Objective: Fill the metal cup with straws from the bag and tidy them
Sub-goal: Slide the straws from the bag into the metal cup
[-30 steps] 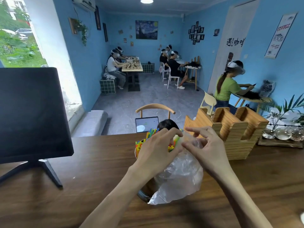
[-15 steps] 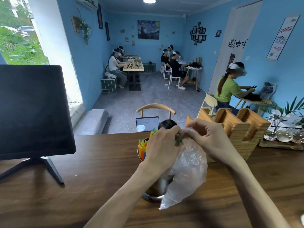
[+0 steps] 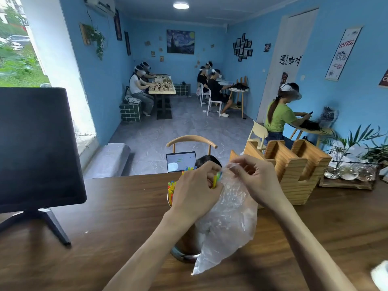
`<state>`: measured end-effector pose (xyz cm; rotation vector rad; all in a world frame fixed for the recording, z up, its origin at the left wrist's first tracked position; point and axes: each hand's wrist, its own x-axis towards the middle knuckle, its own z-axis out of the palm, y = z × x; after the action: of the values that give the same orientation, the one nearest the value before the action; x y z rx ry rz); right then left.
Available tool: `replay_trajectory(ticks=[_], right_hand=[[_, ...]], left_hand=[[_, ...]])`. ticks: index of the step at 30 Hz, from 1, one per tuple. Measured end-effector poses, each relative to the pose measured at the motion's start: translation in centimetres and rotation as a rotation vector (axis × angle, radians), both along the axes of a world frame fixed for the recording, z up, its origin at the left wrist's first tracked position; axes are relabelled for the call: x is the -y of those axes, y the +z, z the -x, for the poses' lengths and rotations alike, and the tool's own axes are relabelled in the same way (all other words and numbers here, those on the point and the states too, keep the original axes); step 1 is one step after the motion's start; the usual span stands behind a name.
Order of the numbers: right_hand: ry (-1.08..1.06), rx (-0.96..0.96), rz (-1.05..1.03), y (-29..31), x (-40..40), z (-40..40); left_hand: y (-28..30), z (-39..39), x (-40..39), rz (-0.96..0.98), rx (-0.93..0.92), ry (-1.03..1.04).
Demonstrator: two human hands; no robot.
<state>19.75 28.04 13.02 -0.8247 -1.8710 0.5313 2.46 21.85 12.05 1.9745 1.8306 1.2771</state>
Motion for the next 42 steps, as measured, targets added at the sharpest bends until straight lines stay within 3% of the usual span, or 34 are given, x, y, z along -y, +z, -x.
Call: replay_trajectory(ticks=[6,11,17,22,25,29,33,36,40,42], right_hand=[[0.094,-0.132,0.174,0.4,-0.1,0.5],[0.011,-0.177,0.163,-0.1,0.0,0.7],[-0.111,-0.009,0.167,-2.2,-0.3,-0.9],[-0.263,-0.040,0.038,-2.7,0.1,-3.4],[-0.267,0.153,-0.028,-4.5,0.2,-3.9],[-0.158,0.517,0.280,-6.9,-0.1,-4.7],[-0.028,0.398,0.428,-5.8,0.4,-5.6],[0.037,0.209,0.359,-4.5,2.1,-4.9],[-0.028,0.310,0.120,-4.4,4.3,-2.3],[-0.059,0.308,0.097,-4.9,4.8,-1.0]], left_hand=[[0.4,0.2,-0.3,0.063,-0.048,-0.121],[0.3,0.9,-0.2,0.048,0.064,-0.099],[0.3,2.3,0.3,0.033,-0.010,-0.139],[-0.1,3.5,0.4,0.078,-0.185,-0.127],[-0.3,3.8,0.2,0.134,-0.217,-0.169],[-0.2,4.1,0.1,0.165,-0.271,-0.213],[-0.3,4.0,0.9,0.060,-0.203,-0.217],[-0.5,4.0,1.9,-0.063,-0.227,-0.207],[-1.6,4.1,2.8,-0.019,-0.413,-0.243],[-2.1,4.4,2.9,0.009,-0.434,-0.238]])
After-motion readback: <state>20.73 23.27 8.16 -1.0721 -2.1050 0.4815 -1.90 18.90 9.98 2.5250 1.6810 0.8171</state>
